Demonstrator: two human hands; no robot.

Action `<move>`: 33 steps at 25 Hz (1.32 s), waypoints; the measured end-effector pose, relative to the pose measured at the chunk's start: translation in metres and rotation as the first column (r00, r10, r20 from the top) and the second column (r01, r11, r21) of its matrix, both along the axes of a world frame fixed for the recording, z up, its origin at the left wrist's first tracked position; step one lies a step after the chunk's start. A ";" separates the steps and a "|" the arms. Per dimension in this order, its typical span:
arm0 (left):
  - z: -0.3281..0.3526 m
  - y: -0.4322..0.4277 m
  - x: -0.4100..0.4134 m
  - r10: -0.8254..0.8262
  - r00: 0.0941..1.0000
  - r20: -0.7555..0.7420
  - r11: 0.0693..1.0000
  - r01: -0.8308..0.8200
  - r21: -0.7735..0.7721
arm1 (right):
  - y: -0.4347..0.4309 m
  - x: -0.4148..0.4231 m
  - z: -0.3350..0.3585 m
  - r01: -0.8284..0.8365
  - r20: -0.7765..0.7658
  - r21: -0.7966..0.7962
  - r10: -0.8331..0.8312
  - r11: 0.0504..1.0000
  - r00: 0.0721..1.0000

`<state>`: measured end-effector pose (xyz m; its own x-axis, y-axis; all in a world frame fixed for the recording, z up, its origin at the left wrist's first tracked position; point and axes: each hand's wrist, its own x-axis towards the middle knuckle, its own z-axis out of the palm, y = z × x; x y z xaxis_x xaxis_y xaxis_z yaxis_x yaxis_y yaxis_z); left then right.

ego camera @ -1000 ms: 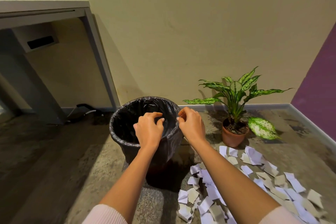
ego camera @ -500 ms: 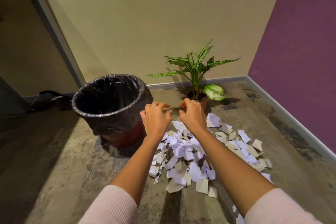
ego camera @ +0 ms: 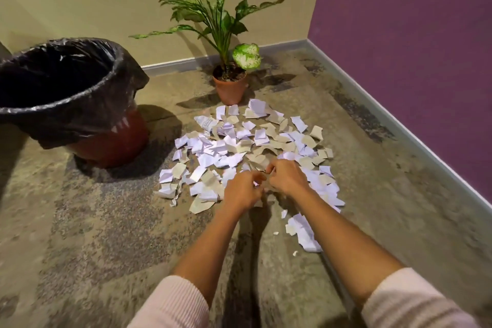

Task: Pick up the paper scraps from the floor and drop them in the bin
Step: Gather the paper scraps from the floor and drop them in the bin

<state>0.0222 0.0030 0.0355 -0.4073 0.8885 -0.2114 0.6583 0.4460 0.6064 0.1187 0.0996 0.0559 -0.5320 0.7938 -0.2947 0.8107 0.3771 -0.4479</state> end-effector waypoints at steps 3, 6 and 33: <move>-0.026 -0.005 0.022 -0.145 0.989 0.022 0.974 0.146 -0.176 | 0.000 0.033 -0.024 -0.053 0.108 -0.117 0.066 0.992 0.992; -0.040 -0.009 0.034 -0.220 0.975 -0.012 0.946 0.210 -0.248 | -0.001 0.055 -0.044 -0.102 0.184 -0.193 0.138 0.976 0.973; -0.061 -0.040 0.095 -0.492 0.835 -0.246 0.854 0.408 -0.323 | 0.000 0.121 -0.032 0.135 0.381 -0.565 0.113 0.814 0.917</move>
